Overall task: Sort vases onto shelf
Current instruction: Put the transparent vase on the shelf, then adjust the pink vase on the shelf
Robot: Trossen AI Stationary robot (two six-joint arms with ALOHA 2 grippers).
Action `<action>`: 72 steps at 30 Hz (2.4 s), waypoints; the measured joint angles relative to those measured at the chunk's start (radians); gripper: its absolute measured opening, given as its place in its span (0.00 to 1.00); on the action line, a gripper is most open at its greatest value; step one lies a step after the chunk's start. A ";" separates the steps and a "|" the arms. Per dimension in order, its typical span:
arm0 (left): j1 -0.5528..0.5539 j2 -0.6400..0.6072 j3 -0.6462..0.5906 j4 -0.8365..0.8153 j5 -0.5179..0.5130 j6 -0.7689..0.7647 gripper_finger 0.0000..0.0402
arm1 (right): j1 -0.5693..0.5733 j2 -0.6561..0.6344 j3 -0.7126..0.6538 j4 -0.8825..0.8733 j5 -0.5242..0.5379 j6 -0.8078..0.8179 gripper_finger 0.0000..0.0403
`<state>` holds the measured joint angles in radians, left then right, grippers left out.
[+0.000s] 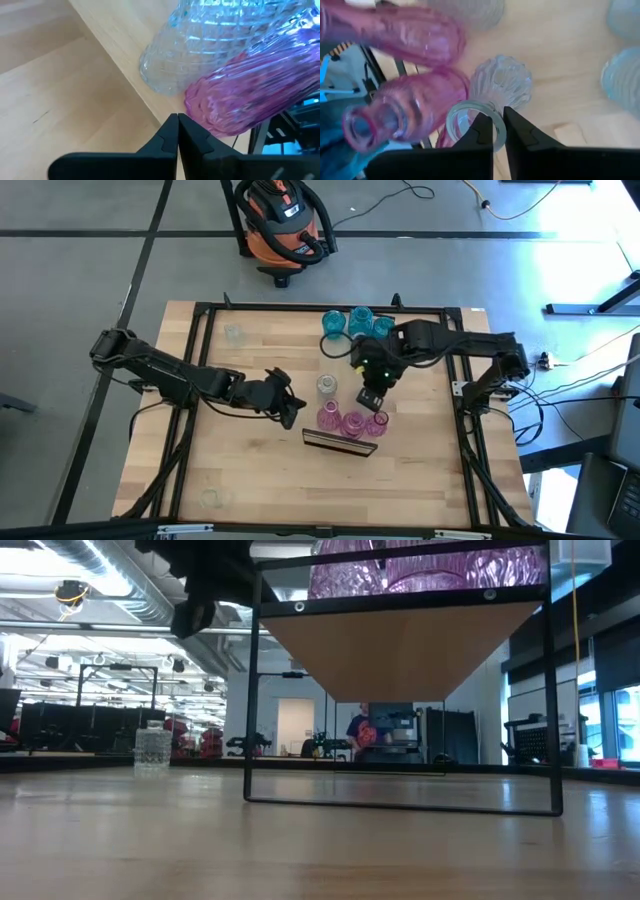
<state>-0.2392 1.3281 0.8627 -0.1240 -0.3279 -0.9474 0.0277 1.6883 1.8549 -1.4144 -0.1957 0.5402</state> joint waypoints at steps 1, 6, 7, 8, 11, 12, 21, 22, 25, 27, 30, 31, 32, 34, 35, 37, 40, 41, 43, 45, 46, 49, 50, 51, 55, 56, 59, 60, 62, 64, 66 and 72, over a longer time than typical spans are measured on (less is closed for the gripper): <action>0.001 0.000 0.000 -0.001 0.000 0.003 0.00 | -0.006 0.001 0.000 0.011 0.001 -0.002 0.03; 0.002 0.000 0.000 0.000 0.005 0.008 0.00 | -0.023 0.002 0.000 0.030 0.006 -0.022 0.06; 0.002 0.000 0.000 0.000 0.005 0.008 0.00 | -0.024 0.002 0.000 0.031 0.006 -0.023 0.06; 0.002 0.000 0.000 -0.001 0.005 0.008 0.00 | -0.024 0.002 0.000 0.031 0.006 -0.023 0.07; 0.002 0.000 0.000 -0.001 0.005 0.008 0.00 | -0.024 0.002 0.000 0.039 0.005 -0.029 0.10; 0.002 0.000 0.000 -0.001 0.004 0.008 0.00 | -0.024 0.002 0.000 0.045 0.005 -0.030 0.11; 0.002 0.000 0.000 -0.004 0.000 0.008 0.00 | -0.024 0.007 0.000 0.090 0.001 -0.041 0.22; 0.002 0.000 0.000 -0.004 0.000 0.008 0.00 | -0.023 0.009 0.000 0.088 0.001 -0.042 0.22; 0.002 0.000 0.000 -0.004 0.000 0.008 0.00 | -0.022 0.020 0.000 0.095 -0.006 -0.049 0.24; 0.002 0.000 0.000 -0.004 0.000 0.008 0.00 | -0.022 0.026 0.000 0.117 -0.020 -0.049 0.24; 0.001 0.000 0.000 -0.007 0.000 0.008 0.00 | -0.021 0.031 0.000 0.138 -0.017 -0.049 0.26; 0.001 0.000 0.000 -0.008 0.000 0.008 0.00 | -0.022 0.033 0.000 0.147 -0.016 -0.049 0.26; 0.001 0.000 0.000 -0.008 0.000 0.008 0.00 | -0.022 0.034 0.000 0.148 -0.016 -0.049 0.26; 0.001 0.000 0.000 -0.008 0.000 0.008 0.00 | -0.022 0.034 0.000 0.143 -0.009 -0.049 0.27; 0.001 0.000 0.000 -0.008 0.000 0.008 0.00 | -0.022 0.034 0.000 0.142 -0.007 -0.049 0.27; 0.001 0.000 0.000 -0.009 0.000 0.008 0.00 | -0.022 0.034 0.000 0.142 -0.007 -0.049 0.27; 0.001 0.000 0.000 -0.011 0.000 0.008 0.00 | -0.022 0.034 0.000 0.142 -0.017 -0.043 0.27; 0.001 0.000 0.000 -0.012 0.000 0.008 0.00 | -0.022 0.034 0.000 0.142 -0.026 -0.038 0.27; 0.001 0.000 0.000 -0.012 0.000 0.008 0.00 | -0.022 0.034 0.000 0.142 -0.038 -0.028 0.27; 0.001 0.000 0.000 -0.017 0.000 0.008 0.00 | -0.022 0.034 0.000 0.143 -0.045 -0.026 0.27; 0.001 0.000 0.000 -0.018 0.000 0.008 0.00 | -0.022 0.034 0.000 0.143 -0.050 -0.026 0.27; 0.001 0.000 0.000 -0.018 0.000 0.008 0.00 | -0.022 0.032 -0.001 0.161 -0.064 -0.026 0.27; 0.001 0.000 0.000 -0.018 0.000 0.008 0.00 | -0.022 0.029 -0.001 0.169 -0.069 -0.026 0.27; 0.001 0.000 0.000 -0.018 0.000 0.008 0.00 | -0.022 0.027 -0.001 0.180 -0.071 -0.026 0.27; 0.001 0.000 0.000 -0.018 0.000 0.007 0.00 | -0.037 0.014 -0.001 0.190 -0.074 -0.023 0.27; 0.001 0.000 0.000 -0.018 0.000 0.007 0.00 | -0.045 0.014 -0.001 0.187 -0.066 -0.023 0.27; 0.001 0.000 0.000 -0.018 0.000 0.007 0.00 | -0.064 0.012 -0.001 0.174 -0.064 -0.024 0.27; 0.001 0.000 0.000 -0.018 0.000 0.007 0.00 | -0.071 0.011 -0.001 0.177 -0.064 -0.024 0.27; 0.001 0.000 0.000 -0.018 0.000 0.006 0.00 | -0.071 0.007 -0.001 0.176 -0.063 -0.026 0.27; 0.001 0.000 0.001 -0.018 0.000 0.006 0.00 | -0.076 0.001 -0.001 0.163 -0.058 -0.036 0.27; 0.001 0.000 0.001 -0.018 0.000 0.005 0.00 | -0.074 -0.001 -0.001 0.152 -0.055 -0.041 0.27; 0.001 0.000 0.001 -0.018 0.000 0.003 0.00 | -0.074 -0.017 -0.001 0.155 -0.050 -0.047 0.27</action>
<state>-0.2379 1.3277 0.8635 -0.1421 -0.3279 -0.9440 -0.0463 1.6709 1.8538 -1.2591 -0.2460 0.4931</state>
